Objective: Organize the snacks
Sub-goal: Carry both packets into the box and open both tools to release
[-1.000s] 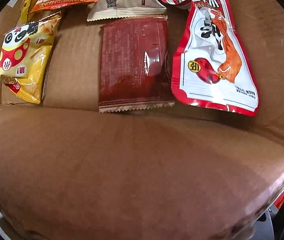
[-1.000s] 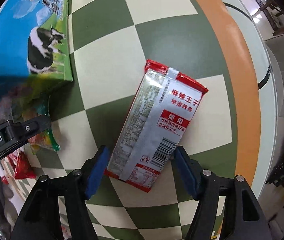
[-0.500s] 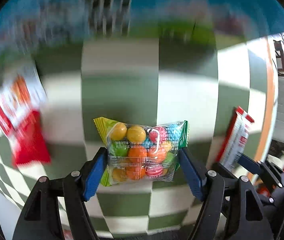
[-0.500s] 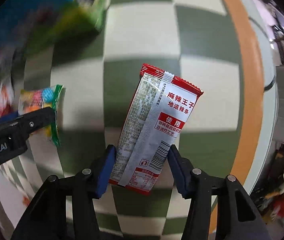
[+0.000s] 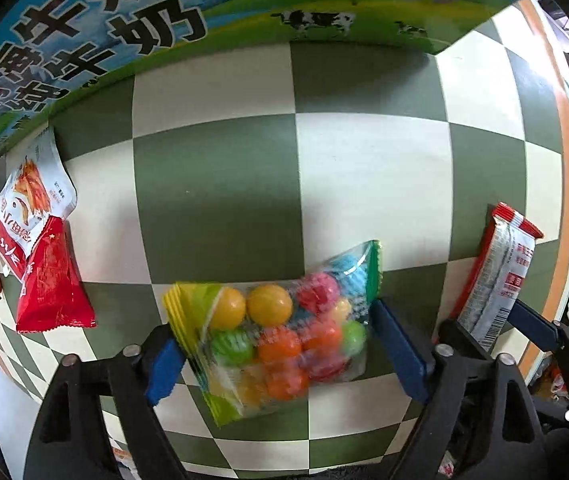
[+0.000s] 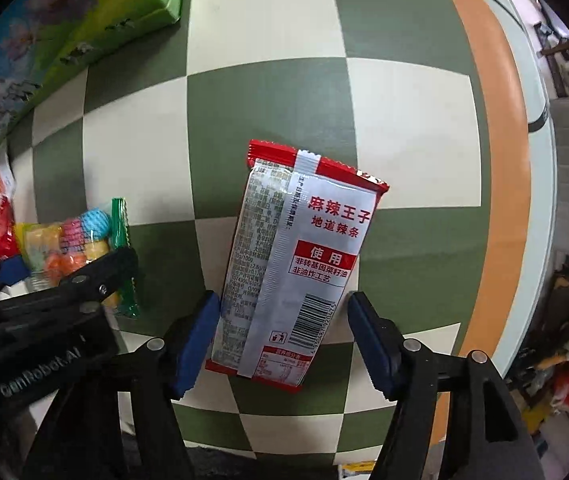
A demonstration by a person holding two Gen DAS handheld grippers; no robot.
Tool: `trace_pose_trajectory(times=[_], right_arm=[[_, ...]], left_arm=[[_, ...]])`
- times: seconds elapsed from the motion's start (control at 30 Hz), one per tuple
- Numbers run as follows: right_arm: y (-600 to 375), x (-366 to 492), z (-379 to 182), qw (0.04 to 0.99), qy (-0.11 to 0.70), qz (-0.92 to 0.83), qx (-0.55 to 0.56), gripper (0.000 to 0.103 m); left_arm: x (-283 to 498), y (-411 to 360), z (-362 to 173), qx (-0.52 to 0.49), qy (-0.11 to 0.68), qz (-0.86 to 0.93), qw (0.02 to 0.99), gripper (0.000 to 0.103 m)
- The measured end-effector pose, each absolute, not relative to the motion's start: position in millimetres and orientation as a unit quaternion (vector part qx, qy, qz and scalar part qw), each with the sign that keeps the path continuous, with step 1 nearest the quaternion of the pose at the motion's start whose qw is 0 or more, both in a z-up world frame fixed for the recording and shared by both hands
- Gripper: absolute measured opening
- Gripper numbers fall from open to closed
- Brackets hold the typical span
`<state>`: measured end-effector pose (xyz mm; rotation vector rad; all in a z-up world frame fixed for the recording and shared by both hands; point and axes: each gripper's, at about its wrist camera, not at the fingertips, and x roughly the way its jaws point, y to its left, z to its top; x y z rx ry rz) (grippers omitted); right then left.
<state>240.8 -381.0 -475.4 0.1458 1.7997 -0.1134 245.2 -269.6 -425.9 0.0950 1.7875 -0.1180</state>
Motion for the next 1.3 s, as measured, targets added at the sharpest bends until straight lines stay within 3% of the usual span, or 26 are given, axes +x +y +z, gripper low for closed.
trace_pose_trajectory(times=[0.1,0.17,0.33,0.57,0.87,1.1,1.3], right_arm=[[-368,235,-471,0.639,0.766,-0.059,0.042,0.067],[-364,232,-466,0.656,0.753,-0.051,0.033,0.055],[-358,223,-455,0.671,0.74,-0.032,0.02,0.048],[-372,209,-428,0.687,0.725,-0.009,0.048,0.046],[-373,198,-336,0.724,0.682,0.047,0.088,0.046],[-327,249,-267,0.762,0.633,0.096,0.103,0.046],[-292,312,-236,0.786,0.597,0.126,0.102,0.046]], left_arm=[[236,-274,-416,0.04,0.775,-0.057,0.629,0.074],[227,-263,-409,0.033,0.775,-0.059,0.628,0.069],[216,-254,-403,0.022,0.777,-0.065,0.626,0.065],[205,-247,-370,-0.015,0.764,-0.082,0.639,0.065],[224,-214,-286,-0.055,0.717,-0.114,0.686,0.065],[294,-154,-208,-0.072,0.669,-0.116,0.731,0.065],[355,-108,-201,-0.055,0.654,-0.067,0.752,0.065]])
